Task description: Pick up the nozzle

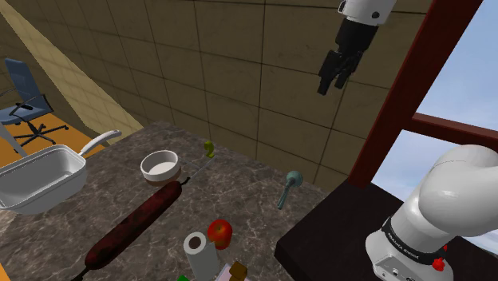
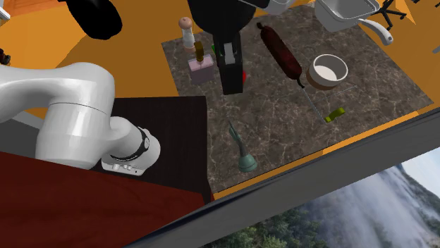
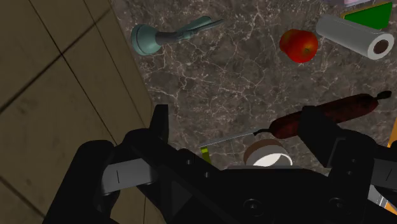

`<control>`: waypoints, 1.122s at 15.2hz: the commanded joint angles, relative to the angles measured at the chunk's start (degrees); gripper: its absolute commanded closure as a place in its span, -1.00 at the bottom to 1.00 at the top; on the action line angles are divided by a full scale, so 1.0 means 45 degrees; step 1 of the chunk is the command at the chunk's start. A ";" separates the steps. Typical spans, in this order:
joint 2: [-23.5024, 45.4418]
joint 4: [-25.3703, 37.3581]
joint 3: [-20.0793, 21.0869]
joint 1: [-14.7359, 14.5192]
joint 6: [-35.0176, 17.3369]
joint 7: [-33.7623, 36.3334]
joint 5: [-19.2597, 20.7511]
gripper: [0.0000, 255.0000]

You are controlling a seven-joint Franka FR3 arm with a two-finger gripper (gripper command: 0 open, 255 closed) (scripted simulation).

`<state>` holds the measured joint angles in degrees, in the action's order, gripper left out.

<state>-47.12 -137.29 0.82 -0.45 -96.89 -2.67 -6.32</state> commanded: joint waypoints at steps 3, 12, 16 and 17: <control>0.0003 -0.0841 0.0331 0.0180 -0.0907 0.0549 -0.0008 -1.00; 0.1209 -0.3826 0.1954 0.1021 -0.5277 0.3193 -0.0050 -1.00; 0.2478 -0.4677 0.2773 0.1528 -0.7416 0.4537 0.0064 -1.00; 0.2870 -0.4838 0.2990 0.1685 -0.7968 0.4904 0.0130 -1.00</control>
<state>-35.12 -157.78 13.61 6.41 -130.37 17.99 -6.03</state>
